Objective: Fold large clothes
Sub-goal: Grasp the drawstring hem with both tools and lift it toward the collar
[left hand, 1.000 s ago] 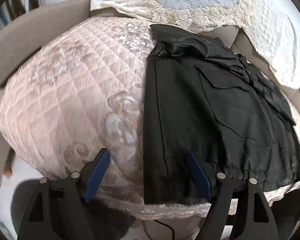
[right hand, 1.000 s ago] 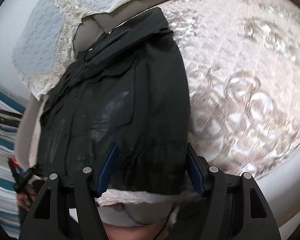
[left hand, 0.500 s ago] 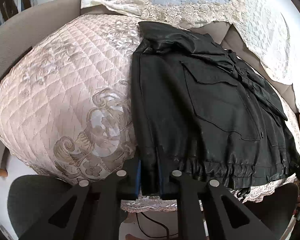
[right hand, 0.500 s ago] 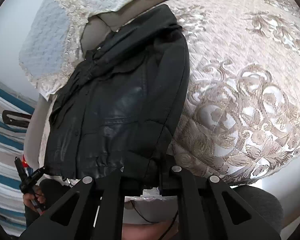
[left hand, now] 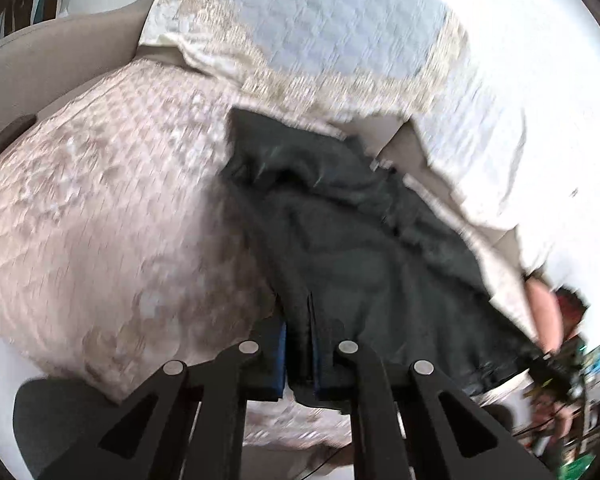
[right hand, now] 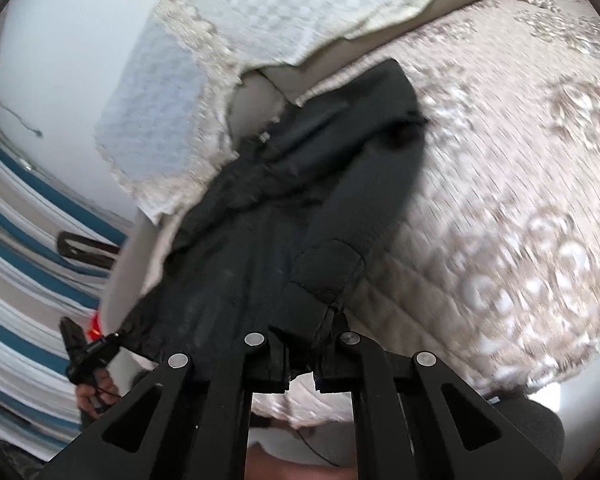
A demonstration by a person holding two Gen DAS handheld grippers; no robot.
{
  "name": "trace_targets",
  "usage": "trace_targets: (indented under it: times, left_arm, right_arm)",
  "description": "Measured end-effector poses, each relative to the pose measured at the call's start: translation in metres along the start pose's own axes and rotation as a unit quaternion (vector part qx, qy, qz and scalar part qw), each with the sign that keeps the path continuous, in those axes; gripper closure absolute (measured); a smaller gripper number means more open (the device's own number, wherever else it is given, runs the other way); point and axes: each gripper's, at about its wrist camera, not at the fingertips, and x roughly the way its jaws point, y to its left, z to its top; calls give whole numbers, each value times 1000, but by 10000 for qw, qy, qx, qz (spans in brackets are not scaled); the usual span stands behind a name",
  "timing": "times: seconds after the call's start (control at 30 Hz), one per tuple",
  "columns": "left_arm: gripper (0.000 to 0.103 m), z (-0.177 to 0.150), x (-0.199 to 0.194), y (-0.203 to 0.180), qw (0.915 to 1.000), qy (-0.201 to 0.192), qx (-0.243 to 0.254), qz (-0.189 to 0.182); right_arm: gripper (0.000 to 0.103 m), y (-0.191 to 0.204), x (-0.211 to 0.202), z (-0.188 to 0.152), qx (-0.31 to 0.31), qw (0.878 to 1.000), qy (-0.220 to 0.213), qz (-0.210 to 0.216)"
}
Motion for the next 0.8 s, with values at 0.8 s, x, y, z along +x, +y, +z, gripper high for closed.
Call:
trace_targets:
  times: [0.8]
  left_arm:
    - [94,200,155,2,9980,-446,-445,-39]
  right_arm:
    - [96,-11,101,217,339,9977,-589,-15]
